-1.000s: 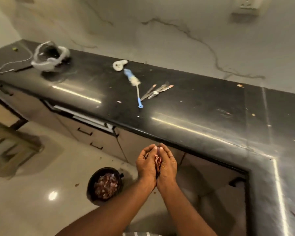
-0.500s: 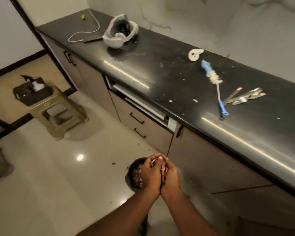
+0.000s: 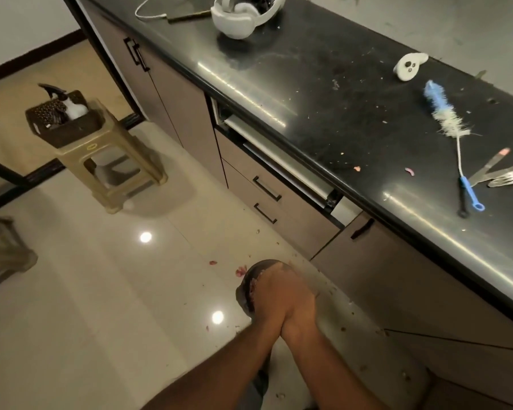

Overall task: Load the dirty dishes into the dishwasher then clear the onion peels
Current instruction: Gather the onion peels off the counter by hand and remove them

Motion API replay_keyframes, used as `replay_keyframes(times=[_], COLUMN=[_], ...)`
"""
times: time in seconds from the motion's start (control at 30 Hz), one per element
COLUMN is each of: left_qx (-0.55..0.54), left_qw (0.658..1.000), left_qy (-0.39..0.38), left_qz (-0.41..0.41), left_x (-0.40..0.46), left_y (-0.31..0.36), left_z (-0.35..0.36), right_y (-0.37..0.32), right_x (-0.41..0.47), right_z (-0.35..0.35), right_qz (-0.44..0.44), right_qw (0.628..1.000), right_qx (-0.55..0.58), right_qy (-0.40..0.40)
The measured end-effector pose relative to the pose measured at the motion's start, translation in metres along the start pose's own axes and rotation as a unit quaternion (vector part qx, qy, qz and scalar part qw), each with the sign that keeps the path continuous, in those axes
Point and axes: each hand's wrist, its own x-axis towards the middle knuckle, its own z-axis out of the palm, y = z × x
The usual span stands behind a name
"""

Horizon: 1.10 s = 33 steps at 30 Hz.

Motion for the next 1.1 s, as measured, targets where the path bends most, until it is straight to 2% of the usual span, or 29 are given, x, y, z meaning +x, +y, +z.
replay_keyframes(times=[0.07,0.13,0.2,0.27,0.37,0.47,0.53,0.63,0.7,0.77,0.83,0.93,0.97,1.03,1.1], left_qx=[-0.130,-0.238,-0.307,-0.339,-0.328,-0.244,-0.218,-0.201,-0.189,-0.184,-0.206,-0.169,-0.201,-0.224,-0.237], left_qw=[0.983,0.948,0.919,0.904,0.912,0.935,0.934,0.929,0.939,0.948,0.949,0.955,0.950,0.943,0.941], left_qy=[-0.006,-0.019,-0.023,-0.007,0.021,0.043,0.061,0.024,0.028,0.031,0.026,0.054,0.061,0.068,0.031], left_qz=[-0.129,-0.209,-0.246,-0.259,-0.246,-0.255,-0.277,-0.309,-0.286,-0.259,-0.239,-0.239,-0.230,-0.236,-0.238], left_x=[0.021,0.032,0.033,0.040,0.061,0.111,0.139,0.104,0.074,0.069,0.086,0.124,0.140,0.124,0.064], left_y=[-0.010,-0.010,-0.002,-0.003,-0.020,-0.073,-0.092,-0.034,0.002,0.000,-0.031,-0.103,-0.126,-0.114,-0.050], left_z=[-0.003,-0.003,-0.007,-0.008,-0.005,0.002,-0.006,-0.023,-0.028,-0.026,-0.022,-0.007,-0.002,0.010,0.031], right_y=[0.001,0.002,0.003,0.002,-0.003,-0.009,-0.015,-0.027,-0.034,-0.040,-0.044,-0.049,-0.050,-0.058,-0.069], right_x=[0.005,0.007,0.017,0.017,0.023,0.032,0.037,0.033,0.025,0.016,0.015,0.023,0.024,0.021,0.014], right_z=[0.008,0.014,0.018,0.024,0.030,0.030,0.028,0.025,0.024,0.023,0.020,0.008,0.004,-0.007,-0.021], right_qz=[-0.002,0.001,0.008,0.007,0.005,0.016,0.011,-0.007,-0.022,-0.034,-0.039,-0.042,-0.045,-0.056,-0.071], right_qw=[1.000,0.999,0.999,0.999,0.997,0.996,0.995,0.994,0.993,0.991,0.991,0.990,0.989,0.984,0.979], right_qx=[0.014,0.018,0.028,0.036,0.059,0.063,0.065,0.050,0.041,0.047,0.066,0.098,0.111,0.155,0.188], right_qy=[0.024,0.034,0.035,0.033,0.041,0.061,0.075,0.094,0.108,0.117,0.109,0.097,0.092,0.065,0.039])
